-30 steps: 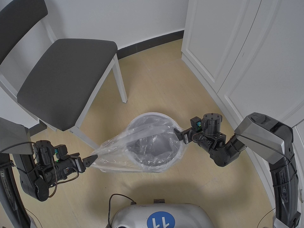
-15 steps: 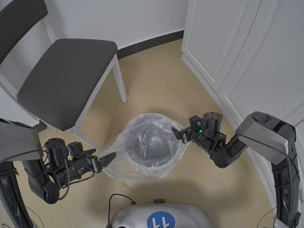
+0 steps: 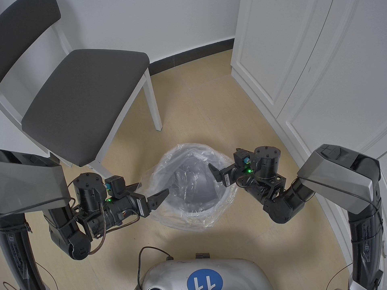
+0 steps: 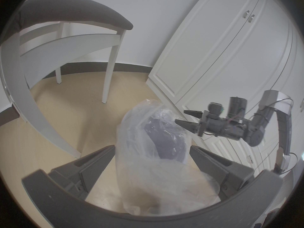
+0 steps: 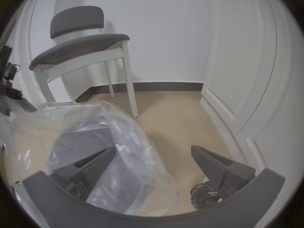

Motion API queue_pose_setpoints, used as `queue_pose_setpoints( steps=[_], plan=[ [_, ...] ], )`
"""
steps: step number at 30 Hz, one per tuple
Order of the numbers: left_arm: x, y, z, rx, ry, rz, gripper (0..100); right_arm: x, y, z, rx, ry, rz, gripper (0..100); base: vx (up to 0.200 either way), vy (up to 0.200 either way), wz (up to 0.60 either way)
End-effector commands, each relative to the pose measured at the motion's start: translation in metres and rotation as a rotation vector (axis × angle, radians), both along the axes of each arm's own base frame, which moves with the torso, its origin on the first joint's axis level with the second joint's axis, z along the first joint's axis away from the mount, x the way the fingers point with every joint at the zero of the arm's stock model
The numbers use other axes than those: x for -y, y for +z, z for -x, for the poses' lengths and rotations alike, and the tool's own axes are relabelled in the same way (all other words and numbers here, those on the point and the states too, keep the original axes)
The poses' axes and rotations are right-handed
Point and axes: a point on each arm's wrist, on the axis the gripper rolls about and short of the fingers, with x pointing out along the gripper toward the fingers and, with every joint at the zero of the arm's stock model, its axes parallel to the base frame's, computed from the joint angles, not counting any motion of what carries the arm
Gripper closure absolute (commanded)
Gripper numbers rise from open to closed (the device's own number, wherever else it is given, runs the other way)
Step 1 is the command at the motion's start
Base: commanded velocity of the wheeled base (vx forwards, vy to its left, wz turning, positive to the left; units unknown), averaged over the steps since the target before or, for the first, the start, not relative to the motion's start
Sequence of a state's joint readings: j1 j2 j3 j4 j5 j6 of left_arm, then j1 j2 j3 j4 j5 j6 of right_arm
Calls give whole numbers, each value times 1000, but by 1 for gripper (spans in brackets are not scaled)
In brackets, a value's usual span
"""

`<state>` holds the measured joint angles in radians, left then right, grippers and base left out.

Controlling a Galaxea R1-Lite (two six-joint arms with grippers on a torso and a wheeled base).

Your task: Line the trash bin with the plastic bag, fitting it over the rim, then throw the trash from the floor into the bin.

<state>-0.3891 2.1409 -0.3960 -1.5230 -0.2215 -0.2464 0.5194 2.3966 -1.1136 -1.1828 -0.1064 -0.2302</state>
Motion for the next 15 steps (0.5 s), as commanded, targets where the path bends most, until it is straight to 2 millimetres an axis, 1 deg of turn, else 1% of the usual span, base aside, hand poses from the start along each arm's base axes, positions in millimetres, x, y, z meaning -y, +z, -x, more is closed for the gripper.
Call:
queue_pose_setpoints(
  steps=[1,5,8,10,12,15],
  plan=[
    [-15,-5,-6,-12,55,-8,0,-14,8,21,10,52,-5,0,0,0,0],
    [-44,-15,1,-76,142,-47,0,-15,-2,16,0,49,3,0,0,0,0],
    [-58,-18,5,-90,182,-75,0,-14,-1,14,6,44,0,0,0,0,0],
    [-61,-14,9,-85,201,-74,0,-13,1,14,10,43,-2,0,0,0,0],
    [-63,0,18,-57,207,-68,0,-12,2,13,12,40,-4,0,0,0,0],
    [-66,8,30,-48,208,-69,0,-8,3,10,15,28,-5,0,0,0,0]
  ],
)
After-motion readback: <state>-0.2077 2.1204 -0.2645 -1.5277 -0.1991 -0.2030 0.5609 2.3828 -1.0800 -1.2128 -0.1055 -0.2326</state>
